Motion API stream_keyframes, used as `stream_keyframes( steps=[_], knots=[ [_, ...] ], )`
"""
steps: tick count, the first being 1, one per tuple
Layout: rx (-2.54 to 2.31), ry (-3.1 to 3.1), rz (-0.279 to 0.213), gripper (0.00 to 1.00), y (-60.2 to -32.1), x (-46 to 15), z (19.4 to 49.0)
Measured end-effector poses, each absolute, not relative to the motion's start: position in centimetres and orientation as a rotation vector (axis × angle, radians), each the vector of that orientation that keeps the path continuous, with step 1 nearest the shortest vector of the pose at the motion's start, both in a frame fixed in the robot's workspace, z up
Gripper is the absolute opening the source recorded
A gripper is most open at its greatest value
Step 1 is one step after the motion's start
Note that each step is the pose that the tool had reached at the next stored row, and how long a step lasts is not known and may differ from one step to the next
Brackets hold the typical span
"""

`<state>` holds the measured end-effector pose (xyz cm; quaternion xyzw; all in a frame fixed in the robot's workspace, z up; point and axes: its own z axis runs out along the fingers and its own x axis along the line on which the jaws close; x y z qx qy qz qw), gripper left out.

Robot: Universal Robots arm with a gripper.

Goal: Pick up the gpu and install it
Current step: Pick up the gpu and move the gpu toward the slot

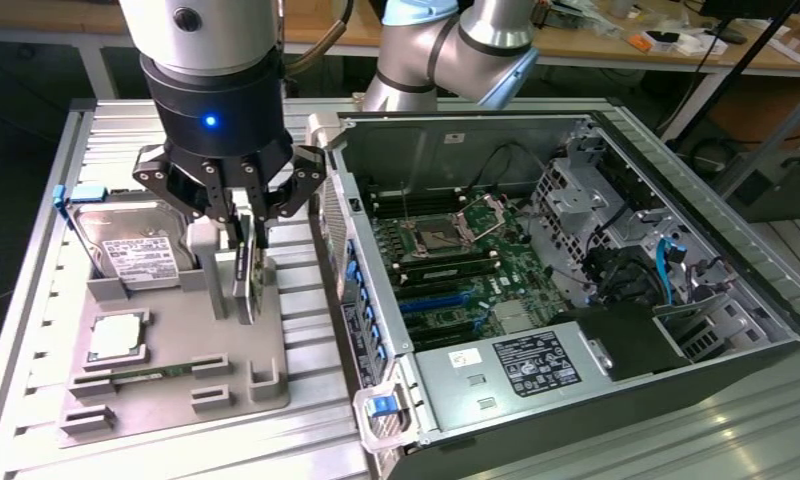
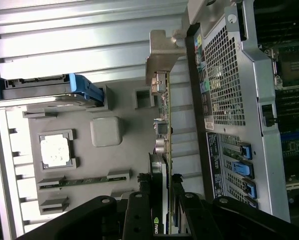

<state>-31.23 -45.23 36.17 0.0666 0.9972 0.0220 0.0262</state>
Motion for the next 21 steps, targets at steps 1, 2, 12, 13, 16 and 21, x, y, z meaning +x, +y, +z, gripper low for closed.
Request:
stream_keyframes(
  steps=[1,2,12,13,16,21],
  knots=[
    [0.206,3.082,0.068,0.27,-45.2,-31.2,36.2],
    [0.206,3.082,0.068,0.27,-45.2,-31.2,36.2],
    [0.206,3.082,0.068,0.27,-45.2,-31.2,36.7],
    [0.206,3.082,0.068,0.27,-45.2,-31.2,36.8],
    [0.206,3.082,0.068,0.27,-45.2,-31.2,37.1],
    [0.206,3.082,0.068,0.27,-45.2,-31.2,37.6]
  ],
)
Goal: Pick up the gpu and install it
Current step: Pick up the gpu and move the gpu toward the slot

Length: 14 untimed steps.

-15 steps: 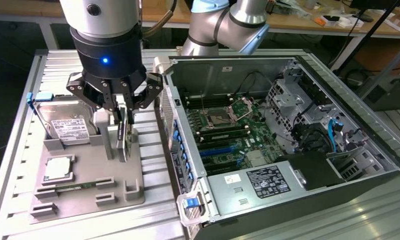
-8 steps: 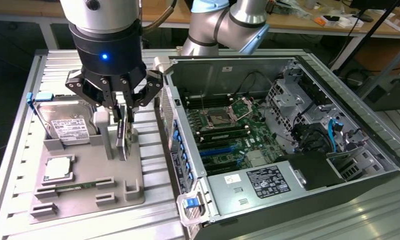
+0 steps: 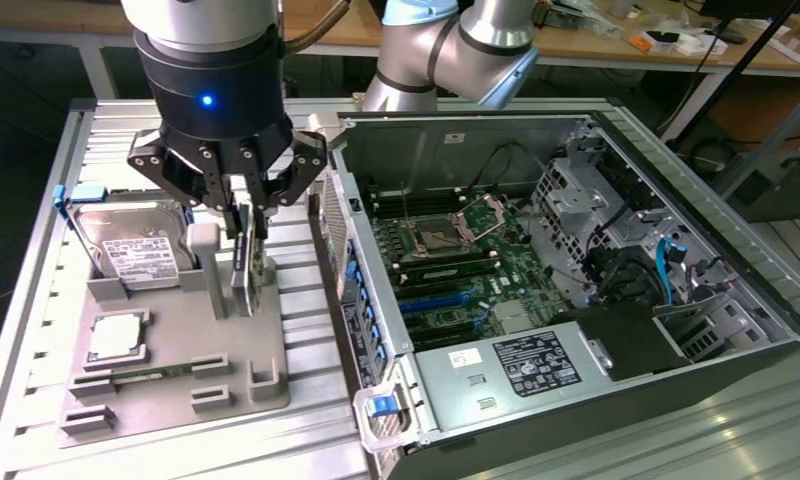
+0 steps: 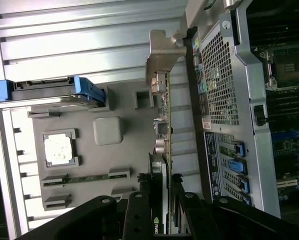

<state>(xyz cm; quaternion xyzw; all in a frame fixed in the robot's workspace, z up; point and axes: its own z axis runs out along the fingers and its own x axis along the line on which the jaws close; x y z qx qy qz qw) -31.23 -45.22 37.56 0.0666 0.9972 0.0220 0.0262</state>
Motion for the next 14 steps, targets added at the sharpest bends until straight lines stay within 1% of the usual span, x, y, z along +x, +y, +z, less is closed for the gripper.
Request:
stream_keyframes(
  steps=[14],
  knots=[
    [0.206,3.082,0.068,0.27,-45.2,-31.2,38.9]
  ],
)
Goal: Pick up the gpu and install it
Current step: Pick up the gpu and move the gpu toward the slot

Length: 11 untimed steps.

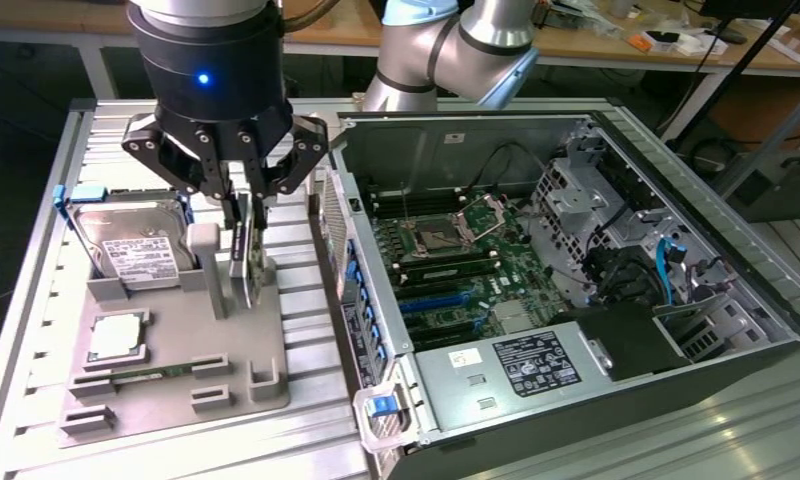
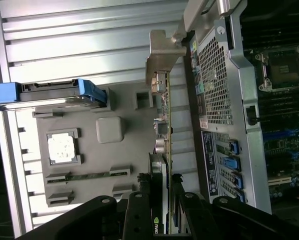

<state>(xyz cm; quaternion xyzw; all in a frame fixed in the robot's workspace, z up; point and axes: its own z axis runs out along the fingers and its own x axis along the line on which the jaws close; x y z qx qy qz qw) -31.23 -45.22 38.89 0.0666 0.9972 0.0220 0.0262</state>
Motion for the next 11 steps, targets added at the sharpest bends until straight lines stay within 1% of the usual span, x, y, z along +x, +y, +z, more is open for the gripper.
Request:
stream_keyframes(
  steps=[11],
  knots=[
    [0.206,3.081,0.068,0.27,-45.23,-31.23,39.83]
  ],
)
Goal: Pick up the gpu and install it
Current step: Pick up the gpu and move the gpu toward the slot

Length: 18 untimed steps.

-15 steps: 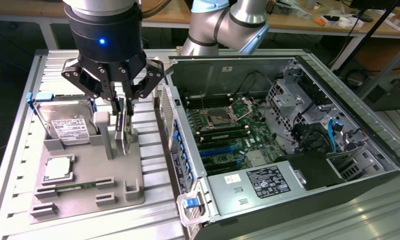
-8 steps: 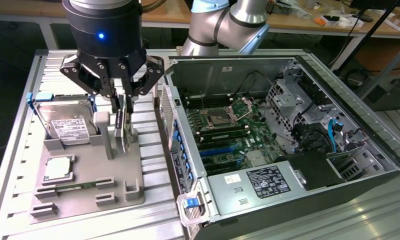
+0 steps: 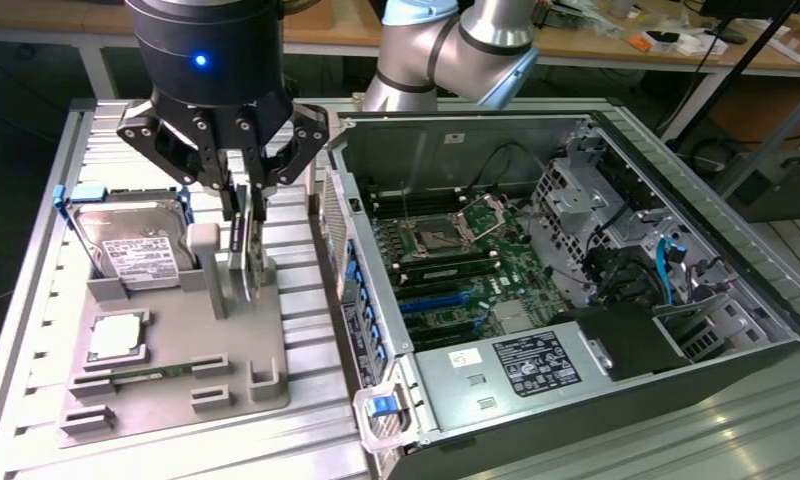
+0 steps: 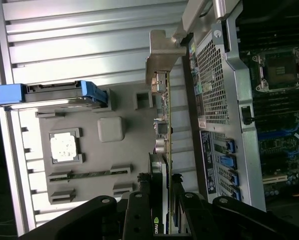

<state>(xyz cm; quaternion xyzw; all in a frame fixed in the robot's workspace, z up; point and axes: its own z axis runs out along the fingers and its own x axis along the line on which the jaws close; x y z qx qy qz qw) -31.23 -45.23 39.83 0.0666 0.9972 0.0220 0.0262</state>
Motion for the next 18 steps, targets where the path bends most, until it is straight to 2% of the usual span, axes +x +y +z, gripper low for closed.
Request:
stream_keyframes(
  steps=[18],
  knots=[
    [0.206,3.082,0.068,0.27,-45.23,-31.23,40.56]
  ],
)
